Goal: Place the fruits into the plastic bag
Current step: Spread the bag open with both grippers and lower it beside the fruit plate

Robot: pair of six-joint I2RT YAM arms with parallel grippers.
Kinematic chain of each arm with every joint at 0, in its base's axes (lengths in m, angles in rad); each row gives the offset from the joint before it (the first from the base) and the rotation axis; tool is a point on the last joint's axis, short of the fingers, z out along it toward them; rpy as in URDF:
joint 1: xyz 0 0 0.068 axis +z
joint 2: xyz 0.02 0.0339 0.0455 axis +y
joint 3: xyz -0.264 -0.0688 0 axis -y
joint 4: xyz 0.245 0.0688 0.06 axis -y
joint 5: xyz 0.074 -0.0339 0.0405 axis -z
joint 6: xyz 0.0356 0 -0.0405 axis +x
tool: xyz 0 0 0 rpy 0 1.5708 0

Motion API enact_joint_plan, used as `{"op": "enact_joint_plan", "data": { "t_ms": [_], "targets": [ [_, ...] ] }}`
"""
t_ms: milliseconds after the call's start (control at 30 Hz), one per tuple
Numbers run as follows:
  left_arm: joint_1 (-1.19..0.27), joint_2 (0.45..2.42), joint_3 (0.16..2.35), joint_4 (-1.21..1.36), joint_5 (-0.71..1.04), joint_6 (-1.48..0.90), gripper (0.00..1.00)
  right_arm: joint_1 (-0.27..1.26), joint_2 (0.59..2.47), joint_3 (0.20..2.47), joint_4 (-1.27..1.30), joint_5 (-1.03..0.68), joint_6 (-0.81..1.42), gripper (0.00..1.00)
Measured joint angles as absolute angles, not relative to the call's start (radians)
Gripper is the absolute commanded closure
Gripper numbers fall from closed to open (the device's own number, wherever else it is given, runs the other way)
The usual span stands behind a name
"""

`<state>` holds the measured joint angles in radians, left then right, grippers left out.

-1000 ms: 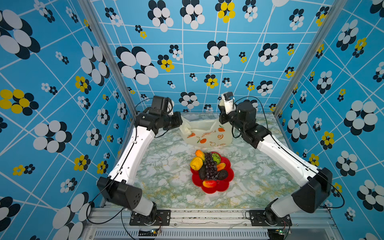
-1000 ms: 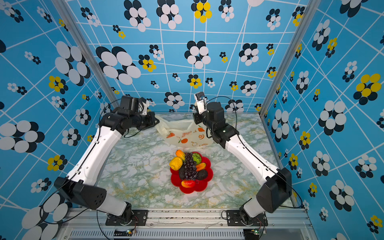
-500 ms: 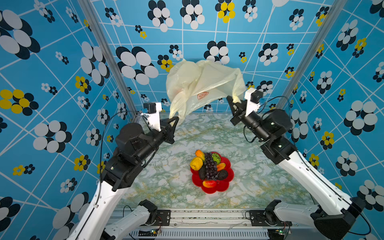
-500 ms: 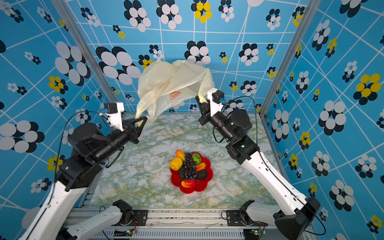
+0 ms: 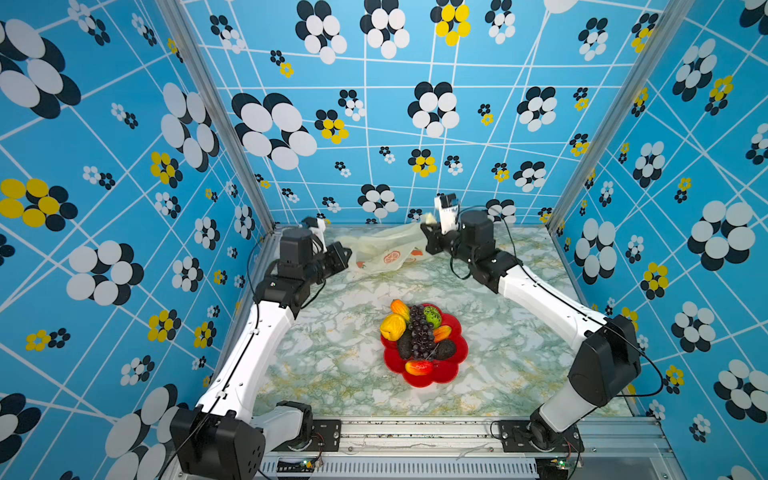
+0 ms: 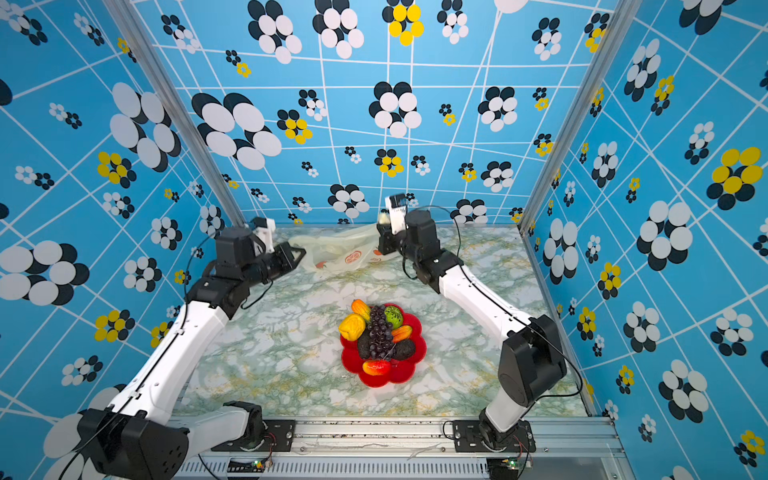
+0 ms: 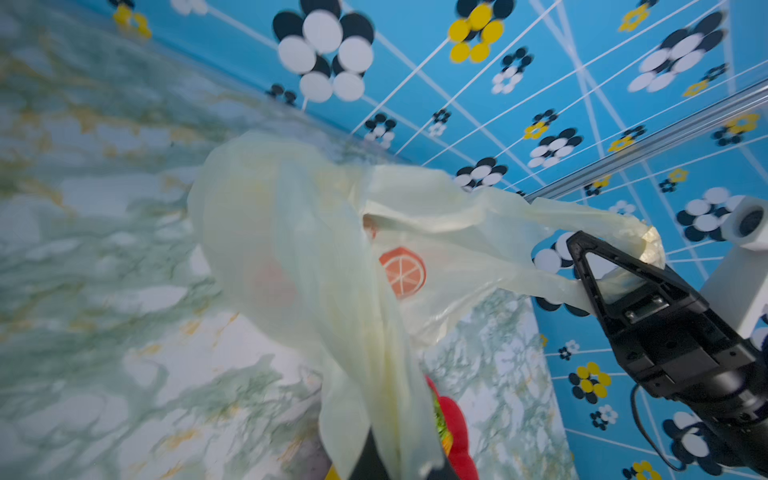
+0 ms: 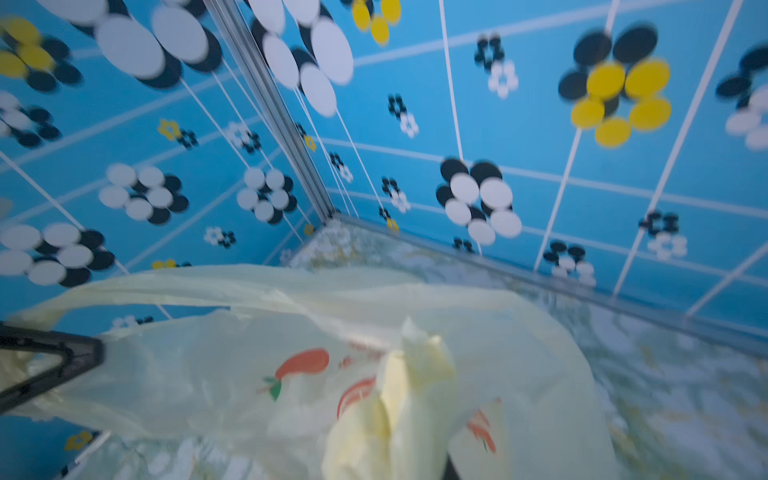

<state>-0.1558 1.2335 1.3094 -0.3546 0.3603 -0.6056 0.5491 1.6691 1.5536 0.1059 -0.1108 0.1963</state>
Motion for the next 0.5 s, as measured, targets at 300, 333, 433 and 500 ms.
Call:
{"op": "enact_joint_plan", "data": {
  "t_ms": [300, 333, 433, 500],
  "targets": [
    [-0.148, 1.159, 1.691, -0.471, 0.318, -0.504, 1.0, 0.612, 1.691, 1.873, 0.222, -0.244, 0.226, 1.0],
    [-0.148, 1.121, 1.69, -0.49, 0.306, -0.493, 1.0, 0.628, 1.683, 1.859, 0.228, -0.261, 0.226, 1.0],
    [-0.148, 1.0, 1.668, -0.541, 0.274, -0.458, 1.0, 0.676, 1.653, 1.767, 0.241, -0.307, 0.226, 1.0],
    [-0.148, 0.902, 1.612, -0.574, 0.26, -0.444, 1.0, 0.694, 1.631, 1.663, 0.257, -0.321, 0.231, 1.0]
  ]
}}
